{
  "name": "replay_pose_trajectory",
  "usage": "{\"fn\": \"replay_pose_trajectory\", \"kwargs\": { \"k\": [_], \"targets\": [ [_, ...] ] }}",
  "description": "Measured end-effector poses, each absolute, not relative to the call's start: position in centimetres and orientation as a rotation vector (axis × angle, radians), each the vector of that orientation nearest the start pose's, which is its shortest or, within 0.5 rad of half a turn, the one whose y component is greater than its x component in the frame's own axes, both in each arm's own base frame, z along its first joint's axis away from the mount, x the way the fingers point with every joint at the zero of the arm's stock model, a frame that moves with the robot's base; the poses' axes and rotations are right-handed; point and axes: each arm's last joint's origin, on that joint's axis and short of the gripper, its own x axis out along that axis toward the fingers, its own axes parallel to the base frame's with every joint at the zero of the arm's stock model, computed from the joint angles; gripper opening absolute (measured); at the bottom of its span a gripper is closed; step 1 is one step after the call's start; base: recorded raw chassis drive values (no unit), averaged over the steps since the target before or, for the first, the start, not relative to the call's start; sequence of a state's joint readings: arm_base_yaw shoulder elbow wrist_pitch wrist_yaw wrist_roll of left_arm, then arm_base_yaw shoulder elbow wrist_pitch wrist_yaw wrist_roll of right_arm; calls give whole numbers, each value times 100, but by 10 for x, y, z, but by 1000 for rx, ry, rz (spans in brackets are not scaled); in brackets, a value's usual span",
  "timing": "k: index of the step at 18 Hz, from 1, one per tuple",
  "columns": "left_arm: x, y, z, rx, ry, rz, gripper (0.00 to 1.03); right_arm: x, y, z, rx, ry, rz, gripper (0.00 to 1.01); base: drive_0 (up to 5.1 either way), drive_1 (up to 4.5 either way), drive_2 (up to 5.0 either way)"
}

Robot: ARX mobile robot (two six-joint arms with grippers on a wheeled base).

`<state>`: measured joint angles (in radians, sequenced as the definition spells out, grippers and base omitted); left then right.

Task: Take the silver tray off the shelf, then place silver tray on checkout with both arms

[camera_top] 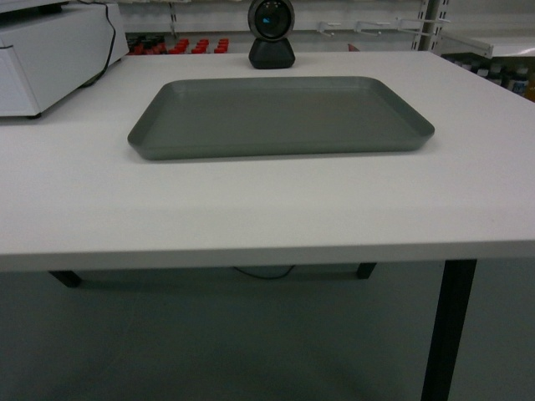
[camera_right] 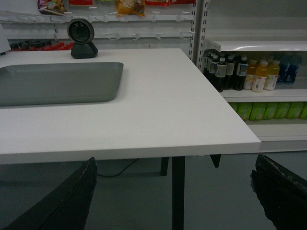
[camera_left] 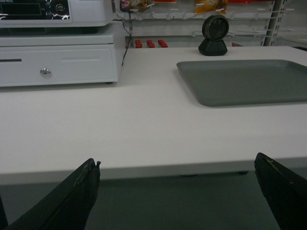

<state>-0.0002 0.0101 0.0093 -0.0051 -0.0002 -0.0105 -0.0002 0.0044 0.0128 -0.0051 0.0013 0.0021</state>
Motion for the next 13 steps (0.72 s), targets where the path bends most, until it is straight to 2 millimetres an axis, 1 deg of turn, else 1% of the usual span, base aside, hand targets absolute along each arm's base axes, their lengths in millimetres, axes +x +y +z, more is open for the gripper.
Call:
{"fn": "replay_pose_trajectory", "kwargs": {
  "k": [13],
  "targets": [
    [98,0,165,-10,5,0,98,97,0,167,2,-5,-2,98,3,-418,423]
  ]
}}
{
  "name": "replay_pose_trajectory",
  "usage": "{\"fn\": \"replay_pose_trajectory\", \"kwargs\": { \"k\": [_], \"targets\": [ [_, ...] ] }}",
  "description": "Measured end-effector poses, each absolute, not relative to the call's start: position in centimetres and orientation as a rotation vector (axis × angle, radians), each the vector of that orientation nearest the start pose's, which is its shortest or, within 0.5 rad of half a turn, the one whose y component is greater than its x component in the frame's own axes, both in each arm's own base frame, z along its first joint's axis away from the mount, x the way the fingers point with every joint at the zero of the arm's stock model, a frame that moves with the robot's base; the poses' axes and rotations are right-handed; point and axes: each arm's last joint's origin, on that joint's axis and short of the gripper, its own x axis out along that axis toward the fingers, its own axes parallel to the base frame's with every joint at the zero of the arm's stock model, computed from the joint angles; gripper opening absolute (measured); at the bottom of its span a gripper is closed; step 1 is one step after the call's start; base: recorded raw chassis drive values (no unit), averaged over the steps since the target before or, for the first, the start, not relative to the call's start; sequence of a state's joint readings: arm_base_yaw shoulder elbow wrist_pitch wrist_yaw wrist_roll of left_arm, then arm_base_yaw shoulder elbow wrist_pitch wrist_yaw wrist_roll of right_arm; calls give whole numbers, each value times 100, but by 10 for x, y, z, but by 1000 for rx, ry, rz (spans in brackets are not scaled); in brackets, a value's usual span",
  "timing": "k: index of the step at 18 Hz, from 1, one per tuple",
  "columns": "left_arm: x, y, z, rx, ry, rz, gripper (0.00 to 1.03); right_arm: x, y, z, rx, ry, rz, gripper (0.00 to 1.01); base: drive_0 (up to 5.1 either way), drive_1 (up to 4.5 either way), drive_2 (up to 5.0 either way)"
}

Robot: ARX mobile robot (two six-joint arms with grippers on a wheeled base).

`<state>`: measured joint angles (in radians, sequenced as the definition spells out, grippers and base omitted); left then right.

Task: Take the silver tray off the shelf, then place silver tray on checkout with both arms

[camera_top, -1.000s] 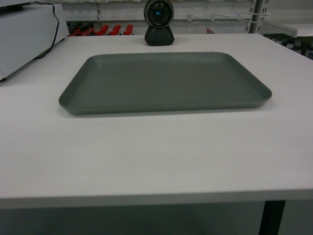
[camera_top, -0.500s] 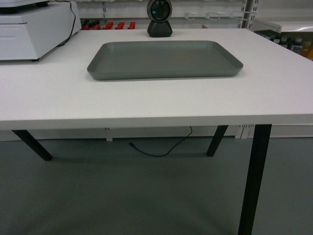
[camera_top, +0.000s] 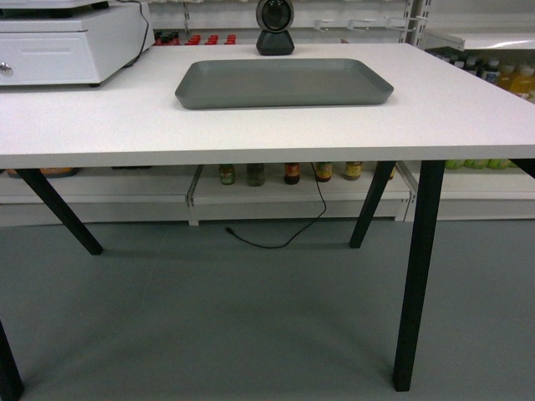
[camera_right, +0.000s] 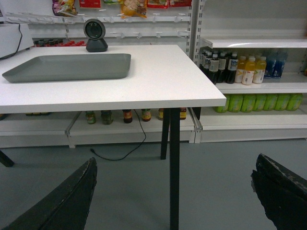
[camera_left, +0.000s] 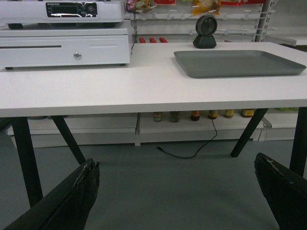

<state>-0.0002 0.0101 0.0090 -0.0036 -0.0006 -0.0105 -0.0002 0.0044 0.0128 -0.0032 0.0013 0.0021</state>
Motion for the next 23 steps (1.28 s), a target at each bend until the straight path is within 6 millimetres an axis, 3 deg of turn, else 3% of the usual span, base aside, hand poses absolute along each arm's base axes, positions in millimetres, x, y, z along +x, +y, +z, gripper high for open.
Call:
{"fn": "replay_pose_trajectory", "kwargs": {
  "k": [18,23],
  "targets": [
    [98,0,165,-10,4,-1,98,97,0,167,2,-6,0,98,5,-416,426],
    [98,0,165,-10,5,1,98,97,0,167,1,-6,1,98,0,0,0]
  ]
}}
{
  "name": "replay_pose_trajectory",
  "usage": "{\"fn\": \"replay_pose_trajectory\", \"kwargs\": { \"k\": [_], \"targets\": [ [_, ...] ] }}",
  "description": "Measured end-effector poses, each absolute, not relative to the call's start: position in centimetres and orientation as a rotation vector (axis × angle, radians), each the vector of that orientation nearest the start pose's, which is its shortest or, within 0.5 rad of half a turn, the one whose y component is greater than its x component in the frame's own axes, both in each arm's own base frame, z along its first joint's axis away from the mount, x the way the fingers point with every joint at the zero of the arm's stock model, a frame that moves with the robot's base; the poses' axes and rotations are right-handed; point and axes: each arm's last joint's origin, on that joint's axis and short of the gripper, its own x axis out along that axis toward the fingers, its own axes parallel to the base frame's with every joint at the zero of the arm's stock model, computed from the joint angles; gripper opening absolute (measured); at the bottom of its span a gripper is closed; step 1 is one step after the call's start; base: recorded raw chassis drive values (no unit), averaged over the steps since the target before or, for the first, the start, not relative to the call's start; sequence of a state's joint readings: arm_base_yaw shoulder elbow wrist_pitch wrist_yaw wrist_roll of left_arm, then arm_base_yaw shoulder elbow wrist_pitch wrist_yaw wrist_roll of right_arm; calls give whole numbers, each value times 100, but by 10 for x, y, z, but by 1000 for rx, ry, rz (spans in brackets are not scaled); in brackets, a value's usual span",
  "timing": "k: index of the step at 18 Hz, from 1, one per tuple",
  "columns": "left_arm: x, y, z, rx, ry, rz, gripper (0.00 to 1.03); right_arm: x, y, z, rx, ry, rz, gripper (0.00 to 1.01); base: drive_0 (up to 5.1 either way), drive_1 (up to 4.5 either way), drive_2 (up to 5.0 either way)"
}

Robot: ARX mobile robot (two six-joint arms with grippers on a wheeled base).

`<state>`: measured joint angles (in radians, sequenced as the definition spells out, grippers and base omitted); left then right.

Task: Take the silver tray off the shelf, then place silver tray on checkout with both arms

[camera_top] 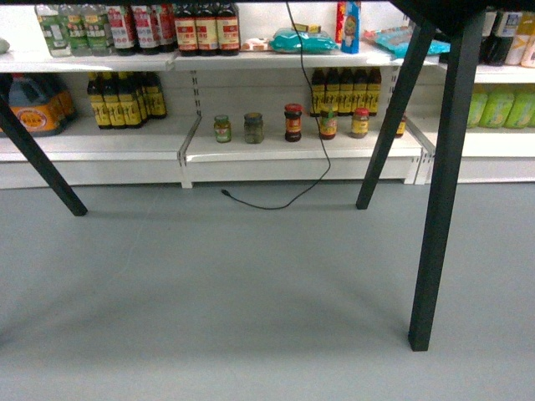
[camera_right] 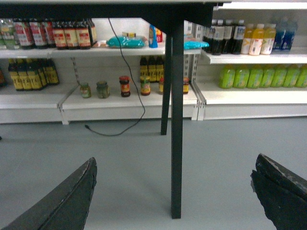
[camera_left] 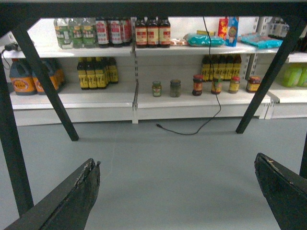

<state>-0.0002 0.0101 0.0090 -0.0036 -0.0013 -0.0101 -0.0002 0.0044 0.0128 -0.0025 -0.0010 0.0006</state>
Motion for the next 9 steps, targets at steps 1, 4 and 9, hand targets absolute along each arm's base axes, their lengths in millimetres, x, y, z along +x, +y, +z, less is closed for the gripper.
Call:
{"fn": "replay_pose_trajectory", "kwargs": {
  "k": [1,4,9],
  "targets": [
    [98,0,165,-10,5,1,98,97,0,167,1,-6,1,98,0,0,0],
    [98,0,165,-6,9,-1,98,97,0,167,2,-1,0,98,0,0,0],
    [98,0,165,-6,7,0,98,97,0,167,2,-3,0,98,0,0,0]
  ]
}}
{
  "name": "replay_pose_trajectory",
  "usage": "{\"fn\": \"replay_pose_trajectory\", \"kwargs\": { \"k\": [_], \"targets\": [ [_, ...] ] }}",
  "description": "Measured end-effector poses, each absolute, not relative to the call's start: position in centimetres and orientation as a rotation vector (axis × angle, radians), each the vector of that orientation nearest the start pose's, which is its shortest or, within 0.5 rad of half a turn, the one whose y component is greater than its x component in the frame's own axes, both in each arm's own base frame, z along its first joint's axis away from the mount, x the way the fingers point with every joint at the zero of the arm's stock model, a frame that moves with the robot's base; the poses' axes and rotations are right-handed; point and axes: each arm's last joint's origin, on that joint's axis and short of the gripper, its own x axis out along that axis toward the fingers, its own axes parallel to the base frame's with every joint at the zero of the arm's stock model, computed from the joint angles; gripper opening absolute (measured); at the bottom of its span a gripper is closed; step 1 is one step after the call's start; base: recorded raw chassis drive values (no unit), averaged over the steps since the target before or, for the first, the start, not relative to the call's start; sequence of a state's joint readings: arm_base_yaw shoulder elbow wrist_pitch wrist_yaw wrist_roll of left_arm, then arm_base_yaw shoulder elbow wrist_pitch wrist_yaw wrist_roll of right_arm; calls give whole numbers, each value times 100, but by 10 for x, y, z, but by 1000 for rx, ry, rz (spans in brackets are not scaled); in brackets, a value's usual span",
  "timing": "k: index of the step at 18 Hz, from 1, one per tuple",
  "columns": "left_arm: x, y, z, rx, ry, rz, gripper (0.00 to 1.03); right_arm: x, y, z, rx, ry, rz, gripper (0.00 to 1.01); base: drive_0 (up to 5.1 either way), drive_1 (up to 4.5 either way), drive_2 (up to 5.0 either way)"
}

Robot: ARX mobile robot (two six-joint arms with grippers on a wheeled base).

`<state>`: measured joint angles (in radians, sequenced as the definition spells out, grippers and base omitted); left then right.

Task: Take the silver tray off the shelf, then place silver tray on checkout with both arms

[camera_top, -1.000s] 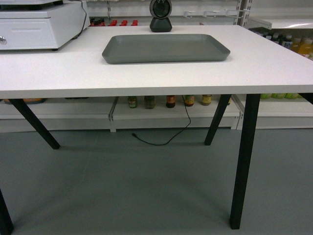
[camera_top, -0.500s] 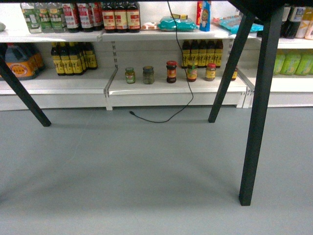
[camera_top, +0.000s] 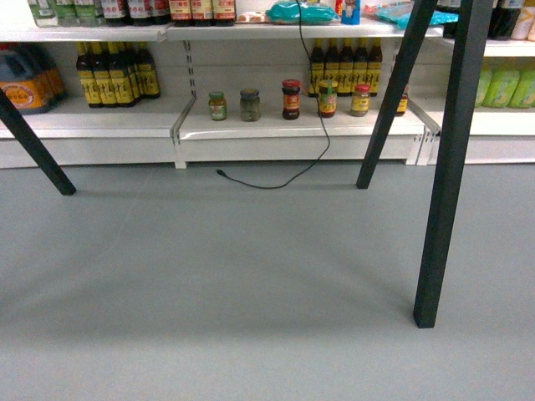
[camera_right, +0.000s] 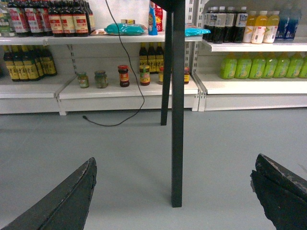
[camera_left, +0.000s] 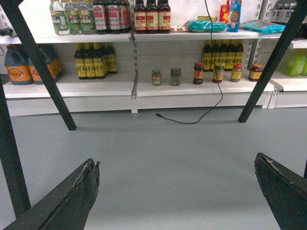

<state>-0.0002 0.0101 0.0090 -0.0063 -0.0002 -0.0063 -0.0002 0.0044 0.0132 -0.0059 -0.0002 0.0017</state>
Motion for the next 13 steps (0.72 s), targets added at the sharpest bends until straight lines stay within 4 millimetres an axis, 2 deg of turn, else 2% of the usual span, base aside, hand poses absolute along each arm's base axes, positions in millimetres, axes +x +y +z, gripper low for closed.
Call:
{"fn": "replay_pose_trajectory", "kwargs": {
  "k": [13],
  "targets": [
    [98,0,165,-6,7,0,98,97,0,167,2,-4,0,98,0,0,0]
  ]
}}
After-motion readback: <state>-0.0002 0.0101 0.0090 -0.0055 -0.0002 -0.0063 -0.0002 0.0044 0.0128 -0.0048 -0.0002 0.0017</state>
